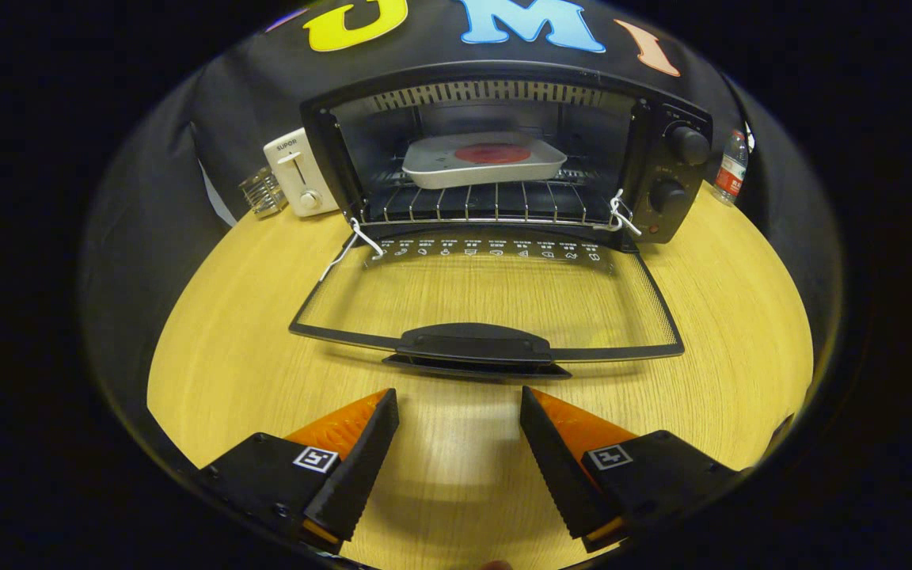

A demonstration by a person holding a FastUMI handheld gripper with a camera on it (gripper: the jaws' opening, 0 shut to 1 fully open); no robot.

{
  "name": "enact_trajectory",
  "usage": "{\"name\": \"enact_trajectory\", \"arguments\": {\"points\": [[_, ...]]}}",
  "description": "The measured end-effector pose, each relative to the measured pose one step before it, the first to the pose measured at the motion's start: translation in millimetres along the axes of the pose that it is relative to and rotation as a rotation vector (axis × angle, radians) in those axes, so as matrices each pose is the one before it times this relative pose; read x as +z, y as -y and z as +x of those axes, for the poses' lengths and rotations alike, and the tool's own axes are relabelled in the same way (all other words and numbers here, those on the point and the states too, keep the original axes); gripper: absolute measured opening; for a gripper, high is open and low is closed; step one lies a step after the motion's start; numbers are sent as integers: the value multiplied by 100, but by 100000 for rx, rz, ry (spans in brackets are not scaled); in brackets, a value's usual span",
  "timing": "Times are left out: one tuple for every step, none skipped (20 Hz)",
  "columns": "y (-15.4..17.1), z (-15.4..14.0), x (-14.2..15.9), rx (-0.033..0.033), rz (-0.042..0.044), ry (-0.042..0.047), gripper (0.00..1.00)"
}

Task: Open the toaster oven, put the food inside, and close the toaster oven door.

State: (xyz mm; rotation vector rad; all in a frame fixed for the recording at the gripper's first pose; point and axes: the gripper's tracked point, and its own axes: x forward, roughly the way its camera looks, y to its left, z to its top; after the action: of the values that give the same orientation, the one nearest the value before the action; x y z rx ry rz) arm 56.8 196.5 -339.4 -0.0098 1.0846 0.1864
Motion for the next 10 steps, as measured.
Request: {"name": "enact_trajectory", "arguments": {"points": [[96, -20, -147, -1988, 87, -622, 97], [-59, 177, 114, -1631, -179, 214, 96], [-20, -35, -63, -1397, -509, 451, 96], [-20, 40, 54, -986, -329, 256, 96], [30, -46, 30, -522, 424, 447, 95], [-46, -177, 198, -191, 1362, 703, 96], [-37, -290, 242, -160, 1546, 1422, 96], [-64, -371, 226, -133, 1238, 1058, 96], [-22, -294, 113, -159, 309, 686, 96], [-16, -316, 145, -55, -224, 508, 96]]}}
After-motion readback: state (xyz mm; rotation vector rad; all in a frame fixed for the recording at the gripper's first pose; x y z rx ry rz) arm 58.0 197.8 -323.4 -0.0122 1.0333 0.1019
